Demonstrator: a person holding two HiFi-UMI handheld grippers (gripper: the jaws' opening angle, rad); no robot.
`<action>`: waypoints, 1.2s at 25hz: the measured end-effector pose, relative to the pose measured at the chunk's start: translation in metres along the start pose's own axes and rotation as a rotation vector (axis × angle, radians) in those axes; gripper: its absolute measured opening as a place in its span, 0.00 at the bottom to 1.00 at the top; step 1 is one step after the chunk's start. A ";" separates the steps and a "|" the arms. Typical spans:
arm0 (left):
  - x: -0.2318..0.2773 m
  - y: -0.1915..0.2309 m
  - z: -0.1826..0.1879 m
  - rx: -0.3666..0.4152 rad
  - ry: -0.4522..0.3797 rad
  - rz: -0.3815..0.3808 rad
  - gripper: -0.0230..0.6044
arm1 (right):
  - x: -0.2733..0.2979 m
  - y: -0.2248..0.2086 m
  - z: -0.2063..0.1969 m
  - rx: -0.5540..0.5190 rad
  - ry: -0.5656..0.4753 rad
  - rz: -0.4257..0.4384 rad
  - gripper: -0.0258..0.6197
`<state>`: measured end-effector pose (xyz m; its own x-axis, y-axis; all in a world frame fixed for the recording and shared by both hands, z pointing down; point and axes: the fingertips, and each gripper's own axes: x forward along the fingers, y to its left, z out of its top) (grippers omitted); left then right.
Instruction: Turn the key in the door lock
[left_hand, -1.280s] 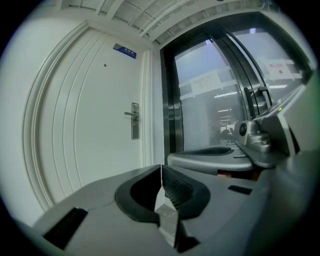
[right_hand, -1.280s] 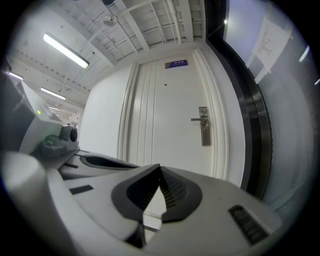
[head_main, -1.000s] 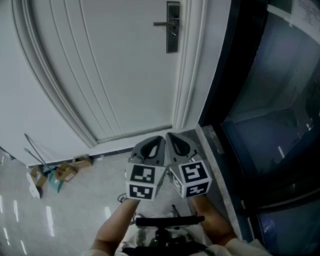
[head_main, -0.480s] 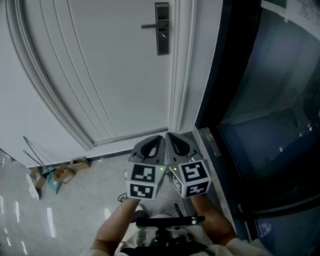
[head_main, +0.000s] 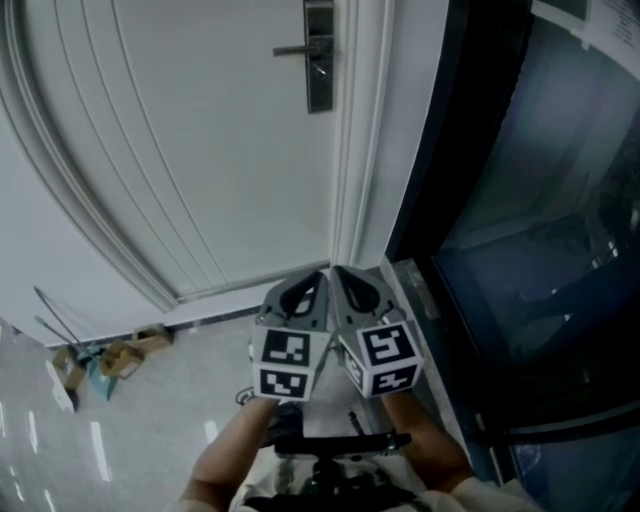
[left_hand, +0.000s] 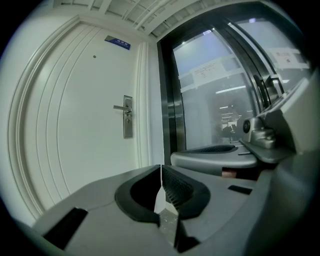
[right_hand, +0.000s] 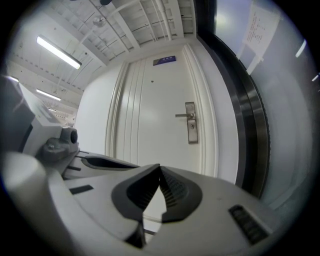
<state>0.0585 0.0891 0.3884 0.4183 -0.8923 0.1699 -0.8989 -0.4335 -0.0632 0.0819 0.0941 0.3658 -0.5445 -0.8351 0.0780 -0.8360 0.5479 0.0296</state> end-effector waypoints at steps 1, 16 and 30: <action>0.007 0.006 0.000 -0.002 0.000 -0.005 0.08 | 0.009 -0.002 0.000 -0.003 0.004 -0.004 0.05; 0.119 0.114 0.030 -0.009 -0.007 -0.124 0.08 | 0.154 -0.043 0.027 -0.002 0.033 -0.123 0.05; 0.165 0.175 0.058 0.026 -0.049 -0.178 0.08 | 0.229 -0.063 0.060 -0.179 -0.005 -0.190 0.05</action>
<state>-0.0221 -0.1413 0.3486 0.5773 -0.8057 0.1326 -0.8065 -0.5880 -0.0619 0.0055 -0.1349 0.3225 -0.3794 -0.9239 0.0491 -0.8984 0.3806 0.2191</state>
